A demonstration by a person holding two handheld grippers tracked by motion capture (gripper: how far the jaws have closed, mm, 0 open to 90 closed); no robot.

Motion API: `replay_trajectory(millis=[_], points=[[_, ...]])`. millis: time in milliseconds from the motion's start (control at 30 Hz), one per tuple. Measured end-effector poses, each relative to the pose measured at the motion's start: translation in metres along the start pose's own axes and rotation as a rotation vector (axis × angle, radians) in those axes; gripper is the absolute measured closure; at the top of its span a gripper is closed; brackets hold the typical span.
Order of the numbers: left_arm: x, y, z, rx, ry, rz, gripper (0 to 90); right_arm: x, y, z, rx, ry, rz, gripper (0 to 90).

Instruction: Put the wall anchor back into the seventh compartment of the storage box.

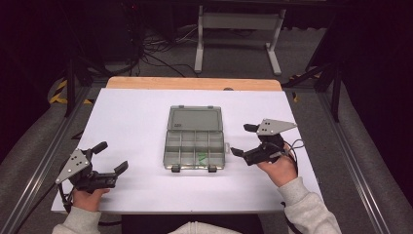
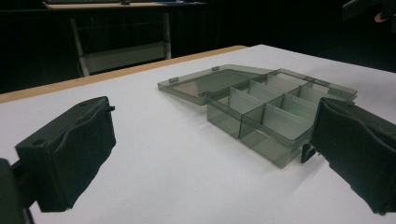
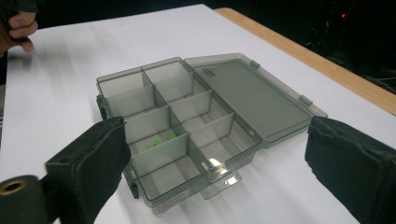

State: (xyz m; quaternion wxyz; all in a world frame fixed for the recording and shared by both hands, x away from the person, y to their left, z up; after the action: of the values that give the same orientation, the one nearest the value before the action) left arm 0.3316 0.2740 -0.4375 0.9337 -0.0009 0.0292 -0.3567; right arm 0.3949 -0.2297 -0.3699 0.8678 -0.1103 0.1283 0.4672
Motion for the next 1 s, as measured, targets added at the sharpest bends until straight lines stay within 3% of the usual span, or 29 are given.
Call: replay_trajectory(millis=[167,300,700,933,1000], points=[[0.0,0.0,0.0,0.0,-0.003,-0.001,0.6,-0.011,-0.002,-0.007,-0.017,-0.072,-0.024,1.0],[0.0,0.0,-0.001,0.0,-0.003,-0.002,0.6,-0.018,-0.004,-0.012,-0.009,-0.121,-0.005,0.7],[0.0,0.001,-0.001,0.005,-0.004,-0.022,0.4,-0.035,-0.001,-0.031,-0.013,-0.279,-0.031,0.1],[0.0,0.002,-0.002,0.005,-0.012,-0.027,0.4,-0.039,-0.003,-0.046,0.003,-0.301,-0.058,0.2],[0.0,0.002,-0.003,0.011,-0.012,-0.039,0.4,-0.04,-0.003,-0.052,-0.012,-0.312,-0.063,0.1]])
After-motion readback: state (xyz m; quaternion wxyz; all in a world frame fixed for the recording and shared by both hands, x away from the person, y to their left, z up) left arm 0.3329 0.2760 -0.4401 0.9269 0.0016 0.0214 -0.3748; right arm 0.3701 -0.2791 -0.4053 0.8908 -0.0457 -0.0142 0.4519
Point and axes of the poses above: each handheld gripper's, and its own axes: x roughly forward along the jaws, z roughly out of its top, y roughly to its left, the point moved 1 cm from there along x, roughly forward along the jaws, and after that the axes turned 8 degrees about -y, right-handed, at the moved point
